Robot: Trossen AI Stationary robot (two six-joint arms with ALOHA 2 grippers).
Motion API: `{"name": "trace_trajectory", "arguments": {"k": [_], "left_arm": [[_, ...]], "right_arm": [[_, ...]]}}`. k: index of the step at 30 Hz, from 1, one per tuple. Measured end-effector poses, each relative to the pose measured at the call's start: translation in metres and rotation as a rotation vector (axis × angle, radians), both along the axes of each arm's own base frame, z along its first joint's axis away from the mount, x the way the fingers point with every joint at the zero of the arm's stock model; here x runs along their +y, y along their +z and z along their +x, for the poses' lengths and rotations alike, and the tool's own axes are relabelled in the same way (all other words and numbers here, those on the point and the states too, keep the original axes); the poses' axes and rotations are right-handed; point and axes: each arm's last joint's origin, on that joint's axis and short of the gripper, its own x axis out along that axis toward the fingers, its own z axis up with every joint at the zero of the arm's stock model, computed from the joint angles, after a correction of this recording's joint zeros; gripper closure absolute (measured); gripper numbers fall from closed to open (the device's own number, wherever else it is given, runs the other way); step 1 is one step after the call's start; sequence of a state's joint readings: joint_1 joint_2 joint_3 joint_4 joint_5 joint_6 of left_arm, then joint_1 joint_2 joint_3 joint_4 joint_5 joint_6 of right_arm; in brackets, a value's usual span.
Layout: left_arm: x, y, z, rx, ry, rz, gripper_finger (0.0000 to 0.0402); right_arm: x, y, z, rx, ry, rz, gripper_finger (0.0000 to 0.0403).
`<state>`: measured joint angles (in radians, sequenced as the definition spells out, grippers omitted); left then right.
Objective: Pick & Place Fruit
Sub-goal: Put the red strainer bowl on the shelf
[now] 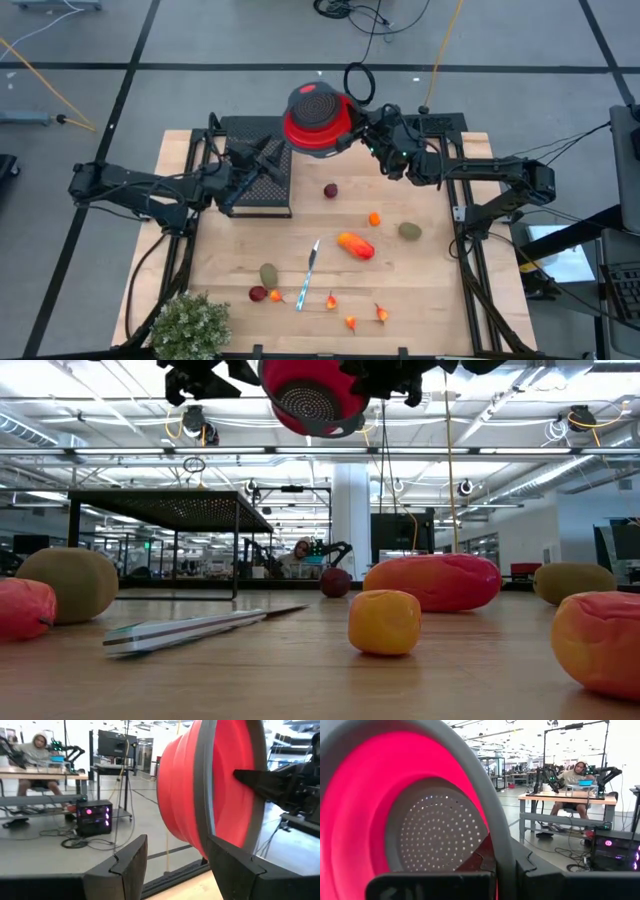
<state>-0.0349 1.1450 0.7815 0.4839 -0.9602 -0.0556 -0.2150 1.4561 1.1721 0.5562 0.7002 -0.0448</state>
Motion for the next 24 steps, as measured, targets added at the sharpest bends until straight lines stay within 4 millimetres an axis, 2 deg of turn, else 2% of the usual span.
{"name": "trace_trajectory", "arguments": {"k": [10, 16, 24], "left_arm": [[0.004, 0.001, -0.001, 0.000, 0.012, 0.010, 0.0195], [0.018, -0.005, 0.006, -0.025, -0.022, -0.021, 0.0195], [0.030, -0.003, 0.006, -0.049, -0.046, -0.014, 0.0197]], "right_arm": [[0.000, 0.000, 0.000, 0.030, -0.008, -0.025, 0.0402], [0.001, 0.001, 0.001, -0.006, 0.069, -0.010, 0.0403], [0.002, 0.001, 0.001, -0.008, 0.075, -0.009, 0.0403]]}}
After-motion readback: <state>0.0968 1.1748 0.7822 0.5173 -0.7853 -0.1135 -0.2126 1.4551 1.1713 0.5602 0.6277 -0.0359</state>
